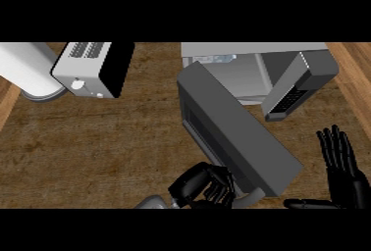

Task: Pick up the milk, place it into the microwave and close the microwave

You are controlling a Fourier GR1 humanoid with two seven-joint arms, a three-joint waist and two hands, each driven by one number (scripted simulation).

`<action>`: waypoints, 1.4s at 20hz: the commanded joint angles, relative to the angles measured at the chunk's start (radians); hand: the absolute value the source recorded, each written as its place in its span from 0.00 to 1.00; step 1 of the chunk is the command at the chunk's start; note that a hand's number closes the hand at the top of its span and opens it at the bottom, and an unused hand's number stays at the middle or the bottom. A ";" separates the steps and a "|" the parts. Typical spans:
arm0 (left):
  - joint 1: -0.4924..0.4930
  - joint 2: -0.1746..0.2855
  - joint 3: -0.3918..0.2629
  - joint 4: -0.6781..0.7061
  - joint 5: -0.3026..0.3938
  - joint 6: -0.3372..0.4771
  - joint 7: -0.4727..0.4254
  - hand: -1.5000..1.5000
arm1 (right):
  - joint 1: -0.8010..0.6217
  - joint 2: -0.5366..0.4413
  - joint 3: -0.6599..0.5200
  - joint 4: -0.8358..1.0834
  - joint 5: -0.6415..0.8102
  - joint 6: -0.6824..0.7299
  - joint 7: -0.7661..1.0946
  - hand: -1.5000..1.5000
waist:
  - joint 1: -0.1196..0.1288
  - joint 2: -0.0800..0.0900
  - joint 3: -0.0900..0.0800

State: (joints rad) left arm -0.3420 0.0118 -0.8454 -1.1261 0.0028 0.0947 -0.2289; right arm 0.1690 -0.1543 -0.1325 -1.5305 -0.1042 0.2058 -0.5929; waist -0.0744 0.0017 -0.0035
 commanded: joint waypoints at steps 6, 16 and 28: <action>-0.131 -0.011 -0.143 0.036 0.252 0.292 -0.032 1.00 | 0.026 -0.067 0.001 -0.189 -0.108 0.102 0.131 0.00 | -0.055 0.014 -0.003; -0.315 -0.011 -0.110 0.067 0.416 0.424 -0.076 1.00 | 0.008 -0.138 0.043 -0.304 -0.215 0.241 0.198 0.00 | -0.137 0.027 -0.003; -0.476 -0.012 0.010 0.189 0.625 0.492 -0.085 1.00 | -0.016 -0.168 0.047 -0.379 -0.326 0.273 0.277 0.00 | -0.215 0.060 -0.005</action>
State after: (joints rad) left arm -0.7683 0.0017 -0.8824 -0.9563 0.5637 0.5730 -0.2961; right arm 0.1615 -0.3207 -0.0939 -1.8906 -0.3995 0.4723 -0.3381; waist -0.2696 0.0514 -0.0065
